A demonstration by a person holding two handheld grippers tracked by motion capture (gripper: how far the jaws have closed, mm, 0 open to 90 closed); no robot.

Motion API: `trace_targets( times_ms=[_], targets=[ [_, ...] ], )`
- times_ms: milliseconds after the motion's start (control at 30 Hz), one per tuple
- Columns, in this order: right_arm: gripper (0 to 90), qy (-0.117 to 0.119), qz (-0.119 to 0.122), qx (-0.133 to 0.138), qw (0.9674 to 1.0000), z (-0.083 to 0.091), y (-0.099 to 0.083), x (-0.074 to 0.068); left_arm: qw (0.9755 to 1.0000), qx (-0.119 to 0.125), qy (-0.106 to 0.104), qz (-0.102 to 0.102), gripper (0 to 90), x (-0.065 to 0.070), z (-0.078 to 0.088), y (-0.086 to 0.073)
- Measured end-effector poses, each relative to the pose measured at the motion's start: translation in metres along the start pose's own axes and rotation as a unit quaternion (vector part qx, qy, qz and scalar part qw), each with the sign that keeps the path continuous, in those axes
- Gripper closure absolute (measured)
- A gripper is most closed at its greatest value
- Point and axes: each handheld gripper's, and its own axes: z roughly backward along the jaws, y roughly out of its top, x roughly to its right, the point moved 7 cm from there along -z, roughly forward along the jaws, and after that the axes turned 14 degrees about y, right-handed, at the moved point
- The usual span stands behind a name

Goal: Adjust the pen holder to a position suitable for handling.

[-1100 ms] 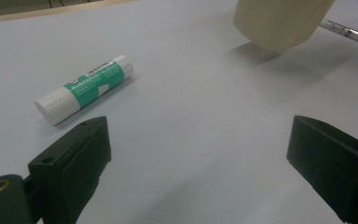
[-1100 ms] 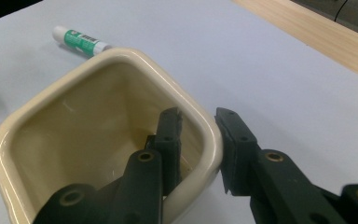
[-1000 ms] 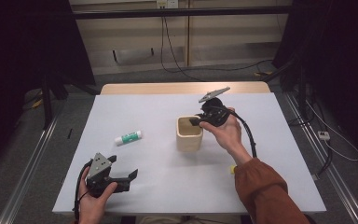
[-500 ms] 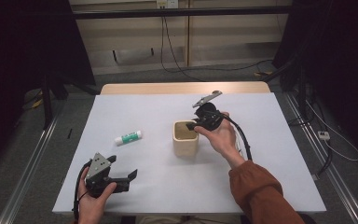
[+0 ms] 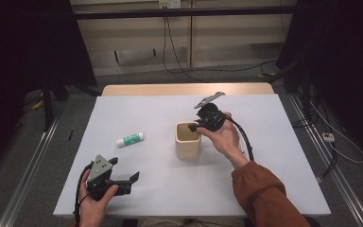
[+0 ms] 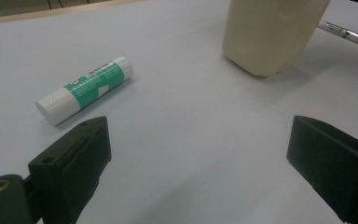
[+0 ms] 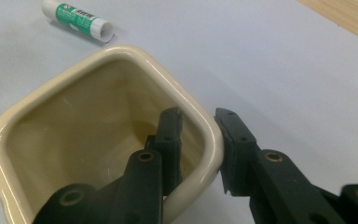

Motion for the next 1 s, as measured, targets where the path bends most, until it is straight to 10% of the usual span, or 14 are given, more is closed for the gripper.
trace_targets(
  times_ms=[500,1000],
  targets=[
    [67.1,0.015,0.004,0.019,0.9997,-0.0014,-0.0018,0.0006,1.0,-0.003,0.001,0.004,6.2,-0.0017,0.0,-0.0013],
    [32.7,0.032,0.004,0.066,0.9973,0.0069,0.0018,0.0,1.0,-0.002,0.002,0.004,6.2,-0.0017,0.0004,-0.0013]
  ],
)
